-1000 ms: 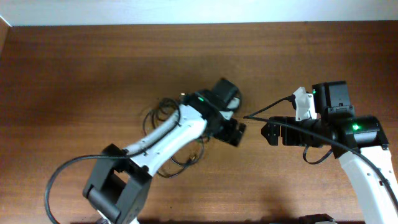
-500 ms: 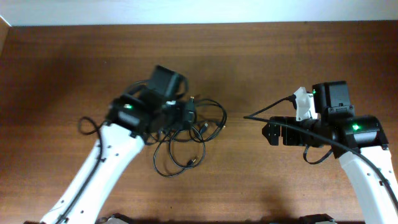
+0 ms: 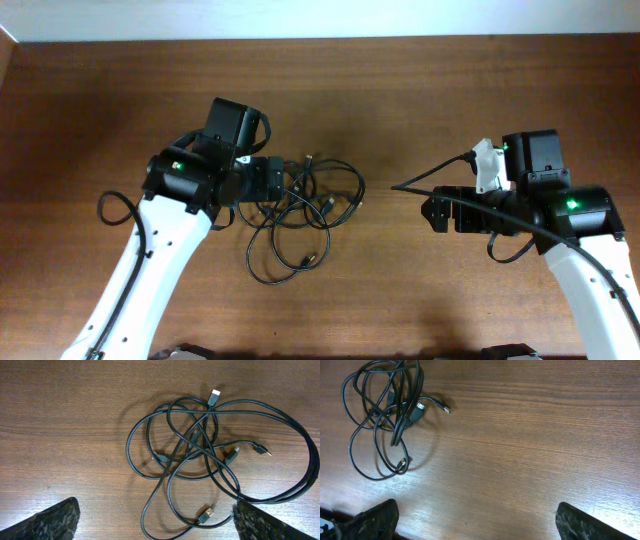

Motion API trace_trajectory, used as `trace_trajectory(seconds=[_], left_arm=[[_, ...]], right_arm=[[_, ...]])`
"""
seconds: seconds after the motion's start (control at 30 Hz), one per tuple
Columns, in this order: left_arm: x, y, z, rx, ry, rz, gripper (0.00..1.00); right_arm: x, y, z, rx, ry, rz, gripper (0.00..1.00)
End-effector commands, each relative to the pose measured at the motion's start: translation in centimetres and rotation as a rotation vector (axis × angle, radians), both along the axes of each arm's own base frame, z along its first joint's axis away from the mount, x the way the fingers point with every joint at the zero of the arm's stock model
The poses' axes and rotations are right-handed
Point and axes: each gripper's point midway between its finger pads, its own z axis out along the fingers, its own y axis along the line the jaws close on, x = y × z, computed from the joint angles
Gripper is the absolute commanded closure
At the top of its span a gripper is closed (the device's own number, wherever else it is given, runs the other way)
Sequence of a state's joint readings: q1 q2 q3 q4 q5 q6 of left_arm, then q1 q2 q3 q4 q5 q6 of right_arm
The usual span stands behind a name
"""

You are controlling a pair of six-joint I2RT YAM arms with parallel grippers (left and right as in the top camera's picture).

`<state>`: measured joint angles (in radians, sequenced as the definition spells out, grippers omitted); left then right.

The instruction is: Untangle cables

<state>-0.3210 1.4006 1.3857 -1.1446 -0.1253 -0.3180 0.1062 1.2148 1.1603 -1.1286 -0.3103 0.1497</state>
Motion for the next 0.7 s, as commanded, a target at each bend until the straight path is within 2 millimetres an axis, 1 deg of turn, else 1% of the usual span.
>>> trace_trajectory(seconds=[0.0,0.1,0.13,0.17,0.2,0.23,0.27,0.3,0.37,0.4,0.47,0.53,0.57,0.6,0.63,0.67], left_arm=[[-0.1,0.4,0.6,0.002,-0.021,0.019,0.01],[-0.1,0.4,0.6,0.002,-0.021,0.018,0.01],[0.0,0.4,0.6,0.002,-0.022,0.019,0.01],[-0.1,0.4,0.6,0.002,-0.021,0.018,0.01],[0.0,0.4,0.6,0.002,-0.022,0.019,0.01],[0.0,0.4,0.6,0.002,-0.022,0.018,0.01],[0.0,0.4,0.6,0.002,-0.022,0.018,0.01],[-0.1,0.4,0.6,0.002,-0.021,0.018,0.01],[0.0,0.4,0.6,0.002,-0.022,0.019,0.01],[-0.1,0.4,0.6,0.002,-0.021,0.018,0.01],[-0.1,0.4,0.6,0.002,-0.021,0.019,0.01],[-0.1,0.4,0.6,0.002,-0.021,0.018,0.01],[0.0,0.4,0.6,0.002,-0.022,0.019,0.01],[-0.1,0.4,0.6,0.002,-0.021,0.019,0.01],[0.0,0.4,0.6,0.002,-0.022,0.019,0.01],[-0.1,0.4,0.6,0.002,-0.021,0.019,0.01]], right_arm=[[0.1,-0.2,-0.1,-0.009,0.002,-0.003,0.01],[0.1,0.1,0.0,0.01,0.0,0.004,0.01],[0.3,0.7,0.3,0.043,-0.011,0.017,0.01],[1.1,1.8,0.8,0.11,-0.029,0.026,0.01],[1.6,2.0,0.6,0.128,-0.017,0.002,0.01],[2.0,2.1,0.1,0.138,0.004,-0.024,0.01],[2.3,2.2,-1.0,0.152,0.061,-0.057,0.01],[2.5,2.7,-2.2,0.171,0.119,-0.052,0.01],[2.9,3.9,-4.7,0.232,0.231,-0.035,0.01],[3.7,5.0,-6.0,0.269,0.265,-0.015,0.01],[5.0,7.6,-6.9,0.314,0.239,0.061,0.01],[5.6,9.3,-6.6,0.316,0.182,0.111,0.01],[6.0,9.3,-6.9,0.284,0.175,0.078,0.01],[6.3,9.1,-7.6,0.214,0.165,0.04,0.01],[6.2,9.3,-7.9,0.176,0.153,0.048,0.01],[6.3,9.0,-8.2,0.138,0.146,0.039,0.0]])
